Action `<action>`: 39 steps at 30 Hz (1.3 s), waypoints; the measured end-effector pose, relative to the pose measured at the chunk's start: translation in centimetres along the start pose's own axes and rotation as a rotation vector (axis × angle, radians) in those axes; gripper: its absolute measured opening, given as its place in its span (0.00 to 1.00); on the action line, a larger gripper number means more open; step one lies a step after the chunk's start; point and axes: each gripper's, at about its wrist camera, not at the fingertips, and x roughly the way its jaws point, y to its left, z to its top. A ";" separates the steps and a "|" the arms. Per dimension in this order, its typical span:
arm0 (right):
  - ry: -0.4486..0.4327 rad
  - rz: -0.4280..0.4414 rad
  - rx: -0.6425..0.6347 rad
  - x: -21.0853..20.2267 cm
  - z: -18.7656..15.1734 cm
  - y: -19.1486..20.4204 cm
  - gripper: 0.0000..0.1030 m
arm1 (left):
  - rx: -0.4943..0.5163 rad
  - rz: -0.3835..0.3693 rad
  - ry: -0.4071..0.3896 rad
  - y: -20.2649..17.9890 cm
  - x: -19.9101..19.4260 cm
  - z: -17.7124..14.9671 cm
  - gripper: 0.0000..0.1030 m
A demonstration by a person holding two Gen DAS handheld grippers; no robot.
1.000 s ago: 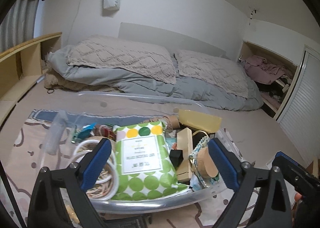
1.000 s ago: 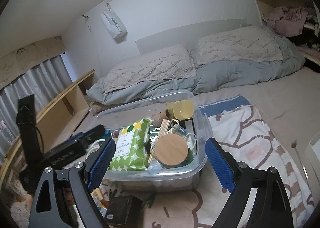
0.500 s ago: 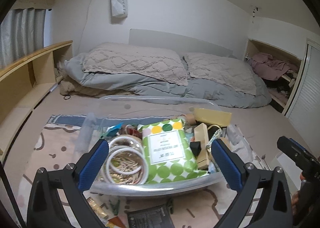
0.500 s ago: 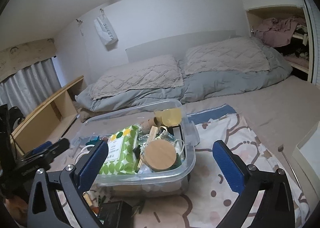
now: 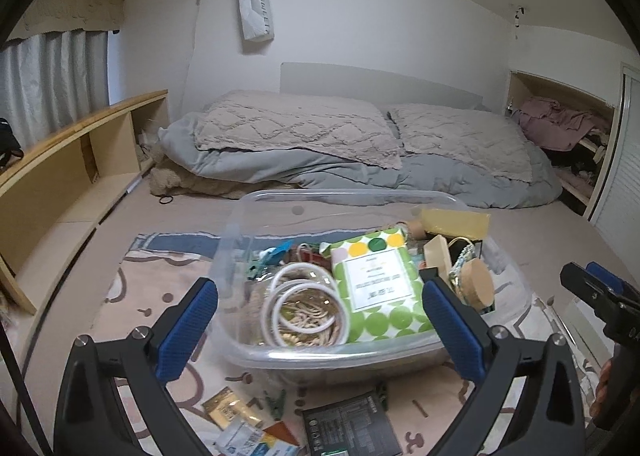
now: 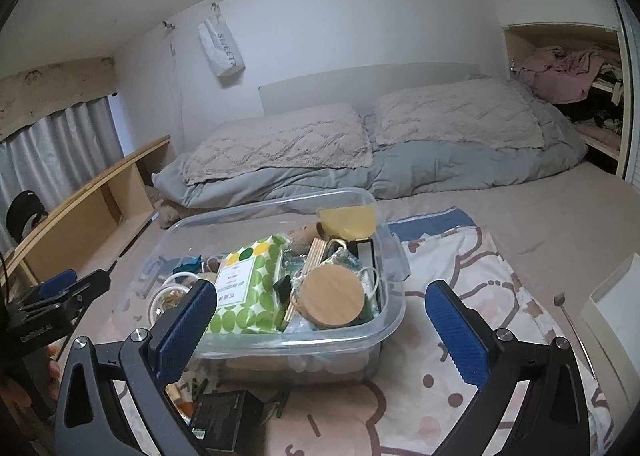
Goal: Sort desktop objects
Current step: 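Withdraw both open tools up and away from the box, then move the right tool down toward the black charger box on the sheet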
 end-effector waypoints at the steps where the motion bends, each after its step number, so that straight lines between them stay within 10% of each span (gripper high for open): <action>1: 0.003 0.002 -0.001 0.1 -0.1 0.2 1.00 | -0.002 0.004 0.000 0.2 -0.2 0.0 1.00; 16: 0.123 0.075 -0.123 1.3 -2.8 6.0 1.00 | -0.003 0.056 0.014 4.7 -2.4 -1.8 1.00; 39: 0.530 0.111 -0.313 8.0 -12.4 12.3 1.00 | -0.003 0.136 0.241 8.0 2.0 -5.6 1.00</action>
